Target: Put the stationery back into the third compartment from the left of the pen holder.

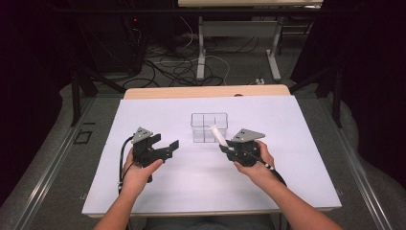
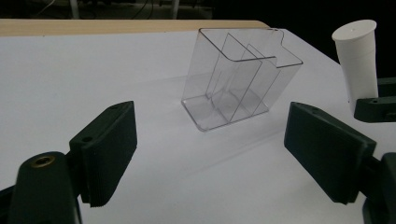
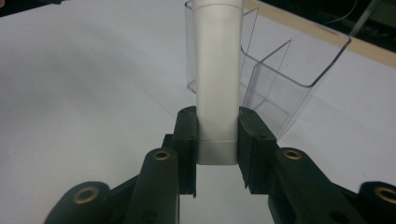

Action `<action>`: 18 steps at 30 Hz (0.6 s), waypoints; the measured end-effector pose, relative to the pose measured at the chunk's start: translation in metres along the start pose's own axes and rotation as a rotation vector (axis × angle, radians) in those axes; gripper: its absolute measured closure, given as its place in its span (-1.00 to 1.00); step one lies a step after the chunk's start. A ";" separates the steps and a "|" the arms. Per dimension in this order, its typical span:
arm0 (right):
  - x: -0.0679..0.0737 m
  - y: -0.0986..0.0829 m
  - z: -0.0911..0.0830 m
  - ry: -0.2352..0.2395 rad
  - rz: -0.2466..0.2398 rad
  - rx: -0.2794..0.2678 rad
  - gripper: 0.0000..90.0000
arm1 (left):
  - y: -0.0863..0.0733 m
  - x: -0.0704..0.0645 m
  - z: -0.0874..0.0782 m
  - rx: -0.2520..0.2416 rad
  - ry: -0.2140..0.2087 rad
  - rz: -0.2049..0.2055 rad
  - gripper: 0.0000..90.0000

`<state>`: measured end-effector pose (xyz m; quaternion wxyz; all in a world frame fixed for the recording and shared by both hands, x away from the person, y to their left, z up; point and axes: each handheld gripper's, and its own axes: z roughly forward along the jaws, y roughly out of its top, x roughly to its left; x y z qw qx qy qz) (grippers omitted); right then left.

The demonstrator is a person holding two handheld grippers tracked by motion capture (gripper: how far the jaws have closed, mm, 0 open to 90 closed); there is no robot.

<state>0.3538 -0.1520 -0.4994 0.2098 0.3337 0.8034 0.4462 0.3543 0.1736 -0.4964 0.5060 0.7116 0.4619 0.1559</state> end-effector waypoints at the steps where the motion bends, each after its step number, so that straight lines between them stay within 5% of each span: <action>1: 0.001 0.001 0.000 -0.002 -0.012 -0.009 0.57 | 0.000 0.000 0.000 -0.001 -0.004 -0.007 -0.61; 9: 0.010 0.007 0.000 -0.074 -0.062 -0.105 0.57 | 0.003 -0.006 0.000 -0.022 -0.043 -0.036 -0.41; 18: 0.018 0.000 0.000 -0.093 -0.097 -0.119 0.57 | 0.006 -0.021 0.005 -0.027 -0.100 -0.042 -0.28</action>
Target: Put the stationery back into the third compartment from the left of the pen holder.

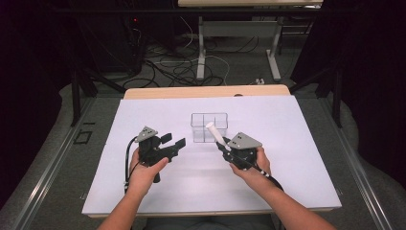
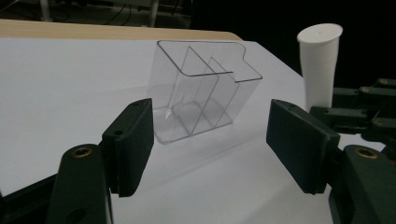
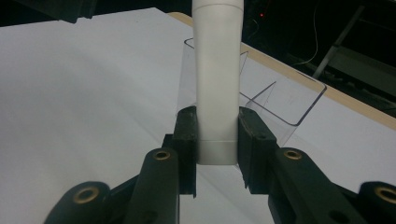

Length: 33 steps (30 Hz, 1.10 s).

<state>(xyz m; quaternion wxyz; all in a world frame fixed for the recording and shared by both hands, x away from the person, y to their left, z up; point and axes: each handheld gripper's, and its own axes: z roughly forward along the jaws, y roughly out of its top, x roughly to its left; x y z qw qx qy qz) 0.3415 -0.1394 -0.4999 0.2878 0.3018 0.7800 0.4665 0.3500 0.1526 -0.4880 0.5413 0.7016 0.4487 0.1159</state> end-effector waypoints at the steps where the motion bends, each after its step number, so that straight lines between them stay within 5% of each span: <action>1: 0.001 0.000 0.000 -0.005 -0.001 0.004 0.57 | 0.000 -0.002 0.001 0.004 -0.017 -0.010 -0.27; 13: 0.014 0.000 0.001 0.017 -0.035 0.014 0.57 | -0.007 -0.025 0.016 0.069 -0.146 -0.108 -0.01; 23: 0.032 -0.002 0.005 0.057 -0.067 0.034 0.57 | -0.010 -0.036 0.018 0.038 -0.172 -0.133 0.05; 33: 0.042 -0.001 0.006 0.099 -0.038 0.025 0.57 | -0.014 -0.039 0.025 0.055 -0.189 -0.180 0.15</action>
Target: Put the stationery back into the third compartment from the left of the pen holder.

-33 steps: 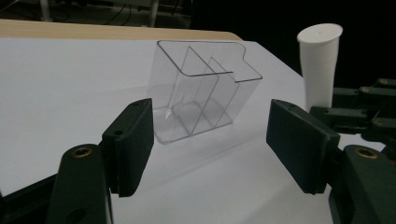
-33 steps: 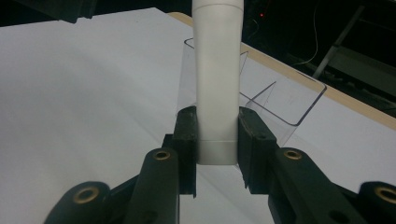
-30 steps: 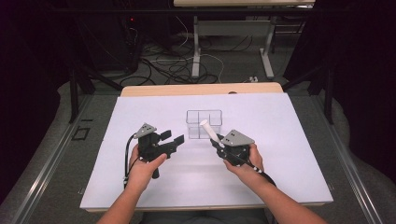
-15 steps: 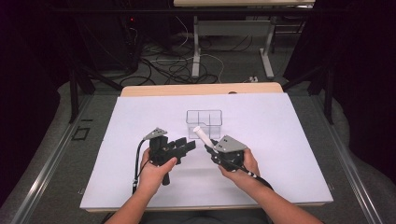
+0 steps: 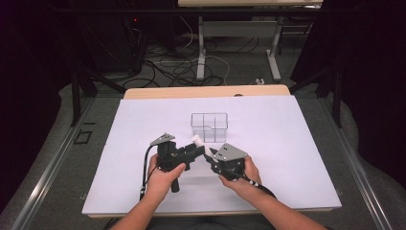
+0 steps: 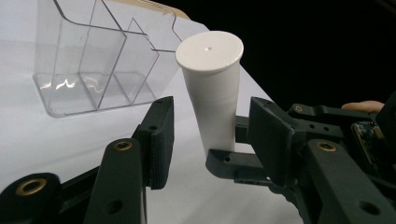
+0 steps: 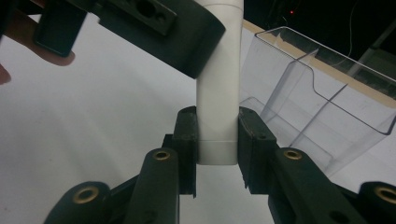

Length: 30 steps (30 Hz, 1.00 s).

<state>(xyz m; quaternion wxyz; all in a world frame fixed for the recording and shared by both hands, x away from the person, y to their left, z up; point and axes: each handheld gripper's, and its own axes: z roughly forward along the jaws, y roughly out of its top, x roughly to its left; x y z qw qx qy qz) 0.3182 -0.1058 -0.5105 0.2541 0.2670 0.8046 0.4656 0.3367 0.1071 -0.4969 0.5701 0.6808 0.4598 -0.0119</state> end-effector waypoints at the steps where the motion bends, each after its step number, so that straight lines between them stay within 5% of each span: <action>1: 0.000 0.000 0.000 0.005 -0.006 0.001 0.57 | 0.000 0.000 0.000 -0.003 0.002 0.001 0.16; 13: 0.011 0.001 0.001 0.041 -0.035 -0.015 0.57 | -0.002 -0.001 0.003 -0.012 0.018 -0.012 0.38; 22: 0.012 0.001 0.001 0.042 -0.037 -0.020 0.57 | -0.002 0.000 0.002 -0.014 0.004 -0.091 0.47; 30: 0.012 0.000 0.001 0.045 -0.027 -0.009 0.57 | -0.003 0.000 0.003 -0.019 0.012 -0.115 0.48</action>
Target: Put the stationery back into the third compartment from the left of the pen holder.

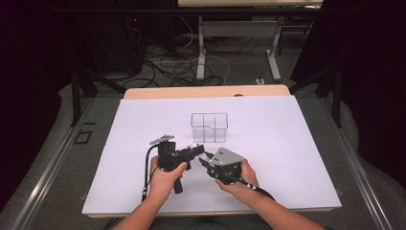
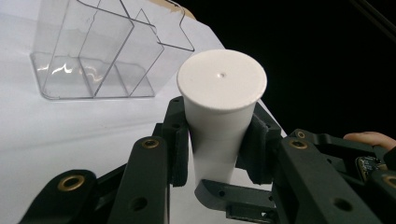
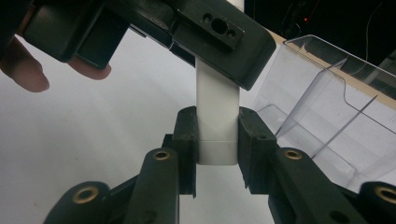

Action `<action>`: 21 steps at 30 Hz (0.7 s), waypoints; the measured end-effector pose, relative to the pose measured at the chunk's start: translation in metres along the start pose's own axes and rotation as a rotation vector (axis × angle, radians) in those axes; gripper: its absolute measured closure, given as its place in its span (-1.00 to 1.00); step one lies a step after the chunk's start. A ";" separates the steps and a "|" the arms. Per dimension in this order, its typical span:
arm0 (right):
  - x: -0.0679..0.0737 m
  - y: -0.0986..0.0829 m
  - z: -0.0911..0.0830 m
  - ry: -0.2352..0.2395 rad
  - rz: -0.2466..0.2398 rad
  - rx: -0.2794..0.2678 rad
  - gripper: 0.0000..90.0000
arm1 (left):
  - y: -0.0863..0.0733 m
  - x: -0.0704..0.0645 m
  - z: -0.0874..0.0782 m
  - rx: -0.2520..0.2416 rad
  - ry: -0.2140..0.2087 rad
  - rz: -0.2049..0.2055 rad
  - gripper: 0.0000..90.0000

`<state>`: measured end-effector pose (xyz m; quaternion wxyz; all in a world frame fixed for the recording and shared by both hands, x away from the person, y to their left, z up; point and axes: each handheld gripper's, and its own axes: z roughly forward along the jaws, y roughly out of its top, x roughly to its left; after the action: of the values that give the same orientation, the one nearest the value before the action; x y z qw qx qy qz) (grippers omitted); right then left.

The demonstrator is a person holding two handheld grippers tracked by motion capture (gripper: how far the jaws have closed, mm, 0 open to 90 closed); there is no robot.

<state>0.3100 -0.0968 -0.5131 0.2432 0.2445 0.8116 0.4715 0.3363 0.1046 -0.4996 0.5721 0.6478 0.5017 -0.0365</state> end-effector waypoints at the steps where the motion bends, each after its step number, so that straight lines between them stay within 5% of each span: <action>1: 0.000 0.000 0.000 0.001 0.004 -0.006 0.57 | 0.000 0.000 0.000 0.000 0.000 0.000 0.48; 6: 0.000 -0.001 0.001 0.010 0.014 -0.001 0.51 | 0.000 0.000 0.001 0.011 0.008 0.001 0.48; 17: -0.008 -0.009 0.006 0.066 0.010 0.073 -0.05 | 0.003 0.008 -0.002 0.002 0.042 0.000 0.48; 21: -0.018 -0.014 0.002 0.050 0.017 0.109 -0.25 | 0.004 0.011 -0.003 -0.015 0.050 -0.004 0.48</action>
<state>0.3226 -0.1129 -0.5230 0.2053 0.2522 0.8398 0.4347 0.3424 0.1142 -0.5024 0.5641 0.6434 0.5173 -0.0178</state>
